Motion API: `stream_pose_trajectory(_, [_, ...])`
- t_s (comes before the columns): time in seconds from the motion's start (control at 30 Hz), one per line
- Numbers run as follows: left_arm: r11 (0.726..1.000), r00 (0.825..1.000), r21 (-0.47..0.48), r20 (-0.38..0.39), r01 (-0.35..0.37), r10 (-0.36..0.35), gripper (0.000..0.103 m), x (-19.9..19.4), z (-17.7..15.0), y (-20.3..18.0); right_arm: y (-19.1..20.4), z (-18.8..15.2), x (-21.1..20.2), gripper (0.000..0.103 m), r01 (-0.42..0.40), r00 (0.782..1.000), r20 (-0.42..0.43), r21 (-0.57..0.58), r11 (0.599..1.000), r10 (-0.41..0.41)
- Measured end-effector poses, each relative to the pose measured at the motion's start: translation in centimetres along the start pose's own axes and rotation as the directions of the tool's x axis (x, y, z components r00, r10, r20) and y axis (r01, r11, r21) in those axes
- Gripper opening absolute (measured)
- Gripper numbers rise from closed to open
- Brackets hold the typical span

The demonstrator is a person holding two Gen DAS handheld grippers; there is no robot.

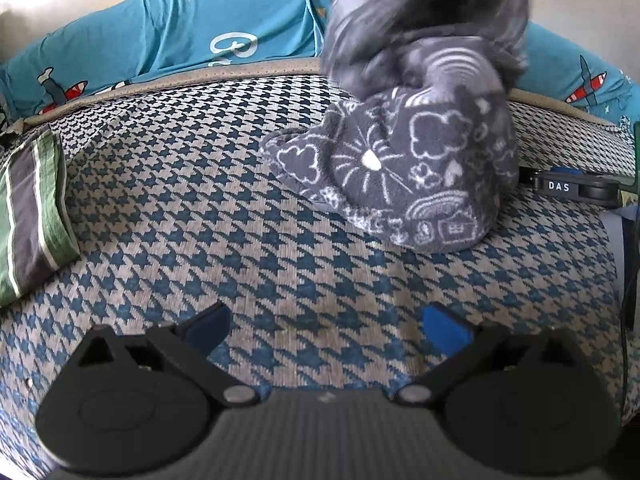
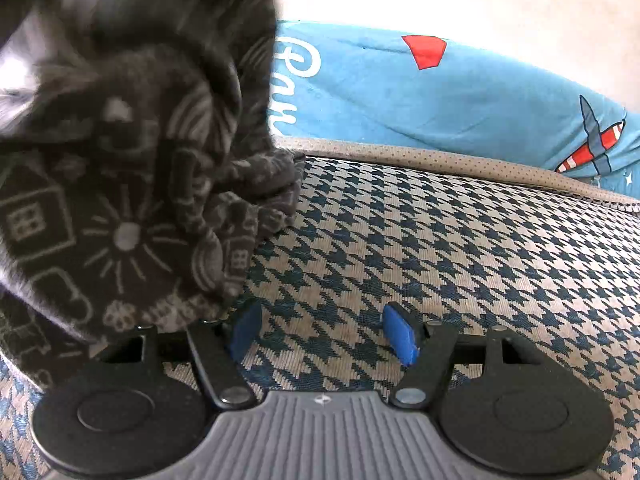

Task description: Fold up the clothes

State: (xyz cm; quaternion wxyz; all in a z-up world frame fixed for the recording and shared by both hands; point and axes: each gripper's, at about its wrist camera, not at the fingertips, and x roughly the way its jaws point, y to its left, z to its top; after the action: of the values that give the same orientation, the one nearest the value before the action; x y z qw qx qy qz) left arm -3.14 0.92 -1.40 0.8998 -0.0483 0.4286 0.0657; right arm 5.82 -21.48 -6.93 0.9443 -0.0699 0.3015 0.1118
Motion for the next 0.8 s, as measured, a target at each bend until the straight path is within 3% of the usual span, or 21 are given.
stream_pose_trajectory(0.53, [0.998, 0.997, -0.014, -0.055, 0.054, -0.055, 0.103, -0.3, -0.1, 0.8, 0.2, -0.1, -0.2, 0.066, 0.001, 1.000, 0.000, 0.002, 1.000, -0.001])
stream_pose_trajectory(0.8, [0.998, 0.995, -0.055, -0.094, 0.020, -0.025, 0.103, -0.1, 0.6, 2.0, 0.1, -0.1, -0.2, 0.066, 0.000, 1.000, 0.000, 0.003, 1.000, 0.000])
